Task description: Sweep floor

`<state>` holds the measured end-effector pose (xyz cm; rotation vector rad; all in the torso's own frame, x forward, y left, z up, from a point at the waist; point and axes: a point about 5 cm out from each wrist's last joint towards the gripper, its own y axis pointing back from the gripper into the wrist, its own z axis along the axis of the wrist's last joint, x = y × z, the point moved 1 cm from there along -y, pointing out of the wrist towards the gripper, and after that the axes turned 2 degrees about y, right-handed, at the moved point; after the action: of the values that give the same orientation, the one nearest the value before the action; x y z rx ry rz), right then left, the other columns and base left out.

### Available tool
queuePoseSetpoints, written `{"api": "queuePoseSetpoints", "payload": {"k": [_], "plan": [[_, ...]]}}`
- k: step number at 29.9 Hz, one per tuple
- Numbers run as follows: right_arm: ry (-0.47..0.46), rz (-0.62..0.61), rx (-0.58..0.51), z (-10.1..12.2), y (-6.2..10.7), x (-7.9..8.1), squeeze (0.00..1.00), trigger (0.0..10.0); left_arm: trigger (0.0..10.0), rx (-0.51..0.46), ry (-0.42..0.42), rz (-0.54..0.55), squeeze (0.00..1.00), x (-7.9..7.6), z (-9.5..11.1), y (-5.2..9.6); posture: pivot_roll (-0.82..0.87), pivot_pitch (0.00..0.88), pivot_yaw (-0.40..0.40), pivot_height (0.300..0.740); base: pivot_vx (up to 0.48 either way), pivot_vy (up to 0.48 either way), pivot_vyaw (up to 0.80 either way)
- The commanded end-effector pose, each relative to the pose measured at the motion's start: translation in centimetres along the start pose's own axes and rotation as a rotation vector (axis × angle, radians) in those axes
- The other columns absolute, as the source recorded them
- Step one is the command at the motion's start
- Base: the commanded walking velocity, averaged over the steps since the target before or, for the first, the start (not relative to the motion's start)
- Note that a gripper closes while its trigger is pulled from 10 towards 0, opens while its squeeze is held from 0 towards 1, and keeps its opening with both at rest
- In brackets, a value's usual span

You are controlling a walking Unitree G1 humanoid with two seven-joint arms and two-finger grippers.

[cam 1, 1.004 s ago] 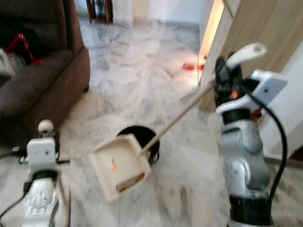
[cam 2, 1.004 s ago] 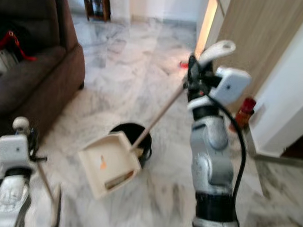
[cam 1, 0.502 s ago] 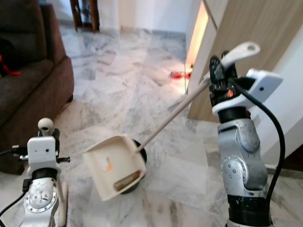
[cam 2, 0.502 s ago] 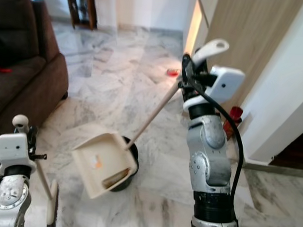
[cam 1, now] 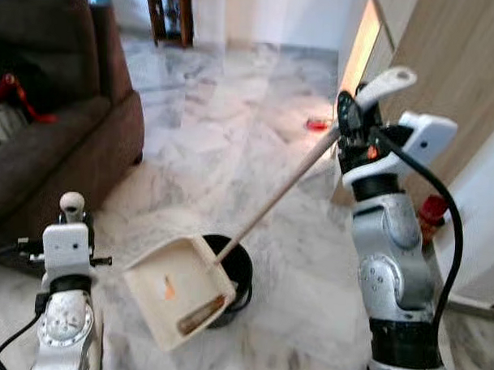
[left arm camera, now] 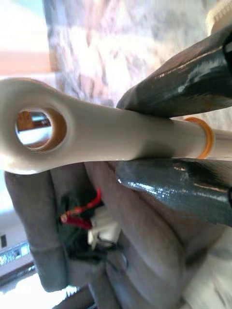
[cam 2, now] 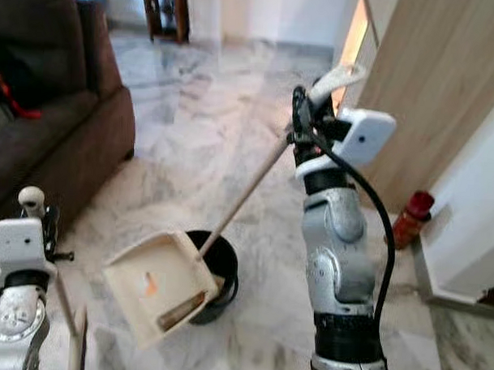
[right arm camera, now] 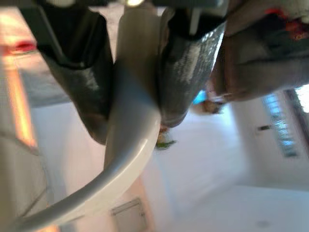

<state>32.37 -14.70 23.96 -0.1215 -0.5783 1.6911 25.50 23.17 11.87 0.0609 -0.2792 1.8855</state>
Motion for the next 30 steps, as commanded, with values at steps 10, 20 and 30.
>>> {"api": "queuePoseSetpoints", "payload": {"k": [10,20,30], "plan": [[-0.002,0.044,-0.09,2.0,-0.8,1.3,0.0,10.0,10.0,-0.048,-0.012,0.024,0.0,0.8,1.0,-0.4,0.01,0.0,-0.008,0.74,0.34,0.0,0.0],[-0.033,0.063,-0.094,2.1,-0.9,2.4,0.0,10.0,10.0,-0.054,-0.003,0.02,0.0,0.6,1.1,-0.4,0.01,0.0,-0.007,0.74,0.133,0.0,0.0],[-0.077,0.103,-0.095,2.0,-1.0,3.8,0.0,10.0,10.0,-0.05,0.001,0.016,0.0,0.4,0.9,-0.4,0.01,0.0,-0.01,0.74,0.0,0.0,0.0]]}}
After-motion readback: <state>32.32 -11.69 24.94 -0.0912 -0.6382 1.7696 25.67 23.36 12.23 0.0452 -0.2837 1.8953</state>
